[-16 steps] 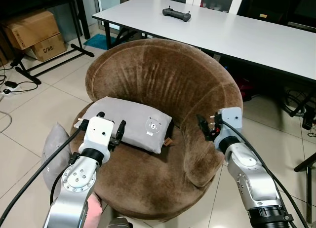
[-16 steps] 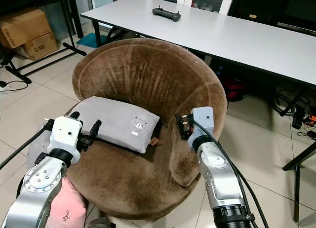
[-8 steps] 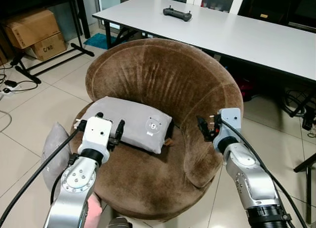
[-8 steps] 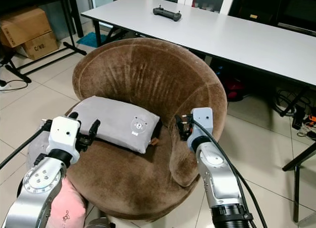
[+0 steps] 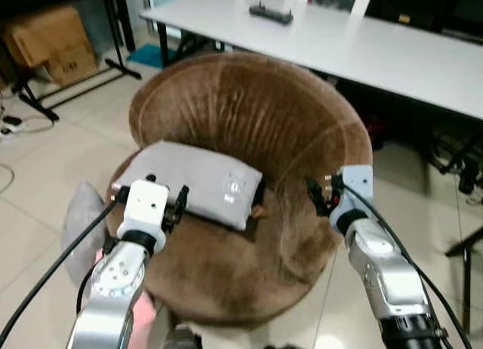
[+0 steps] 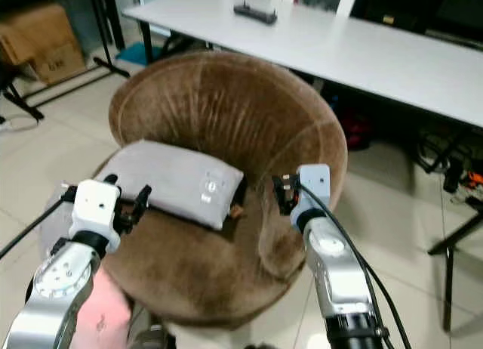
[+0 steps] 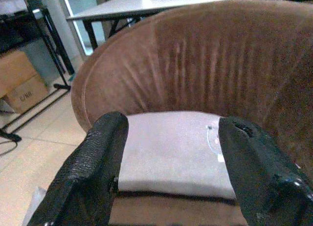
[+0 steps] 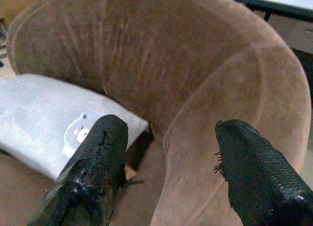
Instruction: Move the pillow to the sofa from floor
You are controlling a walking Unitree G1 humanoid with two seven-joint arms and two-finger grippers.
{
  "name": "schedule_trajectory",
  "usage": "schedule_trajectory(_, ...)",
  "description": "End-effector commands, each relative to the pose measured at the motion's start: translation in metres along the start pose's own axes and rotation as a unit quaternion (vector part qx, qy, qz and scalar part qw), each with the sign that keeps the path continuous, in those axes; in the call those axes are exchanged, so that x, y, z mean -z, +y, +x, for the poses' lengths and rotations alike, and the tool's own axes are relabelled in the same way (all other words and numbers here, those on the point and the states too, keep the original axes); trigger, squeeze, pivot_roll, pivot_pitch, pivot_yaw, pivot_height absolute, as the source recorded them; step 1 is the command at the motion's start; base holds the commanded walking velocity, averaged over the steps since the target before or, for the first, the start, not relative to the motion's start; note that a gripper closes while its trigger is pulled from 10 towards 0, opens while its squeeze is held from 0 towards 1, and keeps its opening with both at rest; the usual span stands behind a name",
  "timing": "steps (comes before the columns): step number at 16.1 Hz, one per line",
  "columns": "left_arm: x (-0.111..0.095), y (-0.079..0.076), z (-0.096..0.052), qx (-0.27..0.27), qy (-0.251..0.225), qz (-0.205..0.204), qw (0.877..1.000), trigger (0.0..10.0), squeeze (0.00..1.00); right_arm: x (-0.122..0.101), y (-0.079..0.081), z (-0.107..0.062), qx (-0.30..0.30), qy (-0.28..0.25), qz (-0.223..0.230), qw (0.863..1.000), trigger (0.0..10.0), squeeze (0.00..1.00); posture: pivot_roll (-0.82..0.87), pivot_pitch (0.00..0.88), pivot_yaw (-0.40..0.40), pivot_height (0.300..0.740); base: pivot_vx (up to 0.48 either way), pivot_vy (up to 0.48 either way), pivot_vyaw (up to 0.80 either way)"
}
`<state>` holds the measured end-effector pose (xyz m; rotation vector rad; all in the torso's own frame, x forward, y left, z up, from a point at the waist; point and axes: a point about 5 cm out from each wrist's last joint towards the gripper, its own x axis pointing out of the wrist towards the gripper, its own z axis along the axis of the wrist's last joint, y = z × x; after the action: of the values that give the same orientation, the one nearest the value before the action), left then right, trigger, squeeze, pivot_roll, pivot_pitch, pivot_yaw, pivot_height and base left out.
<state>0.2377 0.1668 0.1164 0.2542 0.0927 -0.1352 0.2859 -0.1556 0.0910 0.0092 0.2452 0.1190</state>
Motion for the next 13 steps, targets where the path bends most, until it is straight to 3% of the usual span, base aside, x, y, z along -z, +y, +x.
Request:
schedule_trajectory(1, 0.004, 0.000, -0.002, -0.002, 0.005, -0.003, 1.000, 10.0, 0.00, -0.002, -0.003, 0.000, 0.008, -0.002, -0.002, 1.000, 10.0, 0.00, 0.16, 0.000, -0.071, 0.740, -0.296, 0.000, 0.00)
schedule_trajectory(7, 0.006, 0.002, -0.003, -0.008, 0.006, 0.004, 1.000, 10.0, 0.00, -0.001, -0.002, 0.002, 0.004, 0.000, -0.011, 1.000, 10.0, 0.00, 0.16, 0.000, -0.079, 0.740, 0.000, 0.000, 0.00)
schedule_trajectory(11, 0.012, 0.013, -0.008, -0.043, 0.016, 0.009, 0.999, 10.0, 0.00, 0.002, -0.001, 0.002, -0.002, 0.010, -0.014, 1.000, 10.0, 0.00, 0.17, 0.000, -0.093, 0.740, 0.000, 0.000, 0.00)
schedule_trajectory(13, 0.014, 0.016, -0.013, -0.063, 0.018, 0.009, 0.998, 10.0, 0.00, 0.004, -0.003, 0.004, -0.004, 0.018, -0.020, 1.000, 10.0, 0.00, 0.19, 0.000, -0.155, 0.740, 0.000, 0.000, 0.00)
